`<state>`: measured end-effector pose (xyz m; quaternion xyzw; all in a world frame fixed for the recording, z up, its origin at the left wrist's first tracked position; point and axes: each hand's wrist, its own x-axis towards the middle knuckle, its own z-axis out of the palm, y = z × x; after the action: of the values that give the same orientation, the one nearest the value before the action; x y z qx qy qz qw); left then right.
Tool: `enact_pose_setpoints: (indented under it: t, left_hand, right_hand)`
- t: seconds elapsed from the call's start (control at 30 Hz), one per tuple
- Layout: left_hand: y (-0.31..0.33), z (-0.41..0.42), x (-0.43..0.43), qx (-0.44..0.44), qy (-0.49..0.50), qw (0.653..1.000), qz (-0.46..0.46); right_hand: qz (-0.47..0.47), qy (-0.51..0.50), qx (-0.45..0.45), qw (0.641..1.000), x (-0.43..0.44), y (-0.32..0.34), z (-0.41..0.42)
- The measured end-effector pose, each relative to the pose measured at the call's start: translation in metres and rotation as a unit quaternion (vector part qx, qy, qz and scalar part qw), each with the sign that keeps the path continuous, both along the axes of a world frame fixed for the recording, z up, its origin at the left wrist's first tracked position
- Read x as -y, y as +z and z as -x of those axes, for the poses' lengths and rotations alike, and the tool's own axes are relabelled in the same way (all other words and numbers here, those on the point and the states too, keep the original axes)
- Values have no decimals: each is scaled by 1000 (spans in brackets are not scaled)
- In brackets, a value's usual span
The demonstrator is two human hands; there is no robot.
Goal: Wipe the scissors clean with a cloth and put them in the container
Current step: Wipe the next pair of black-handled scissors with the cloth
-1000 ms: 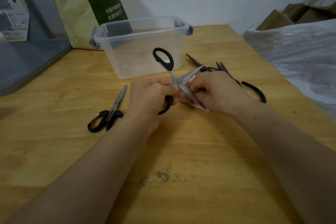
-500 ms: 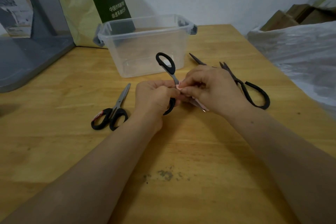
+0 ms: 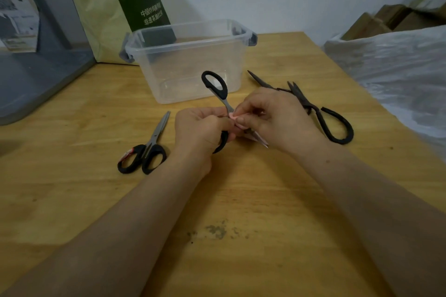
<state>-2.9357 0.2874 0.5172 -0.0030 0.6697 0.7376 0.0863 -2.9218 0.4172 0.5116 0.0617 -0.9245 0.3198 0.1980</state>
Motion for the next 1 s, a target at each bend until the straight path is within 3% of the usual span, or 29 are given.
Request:
enact_pose_setpoints:
  t: [0.13,0.23,0.4,0.67,0.8,0.87,0.93,1.0]
  left_hand:
    - [1,1,-1,22,17,1000,-12]
    - [0,1,-3,17,15,1000,-8]
    - [-2,0,-2,-21,-3,1000,11]
    - [-2,1,-5,10,19,1000,-10]
    - [0,-1,-5,-9,10,1000,0]
    - [4,-2,-2,-10,26,999,-22]
    - [7,1,1,-7,43,998,-46]
    - [8,3,4,-1,59,997,-56]
  right_hand:
    - [-47,-46,35,997,-7,2,-2]
    - [-29,-101,-22,994,-12,2,-2]
    - [33,-23,-3,999,5,-3,-1]
    - [22,-119,-50,991,-9,-2,2]
    - [39,-29,-19,999,-3,-4,2]
    - [23,-59,-2,998,-9,-4,5]
    - [86,-112,0,990,-19,-1,7]
    - [242,-102,20,965,-27,4,4]
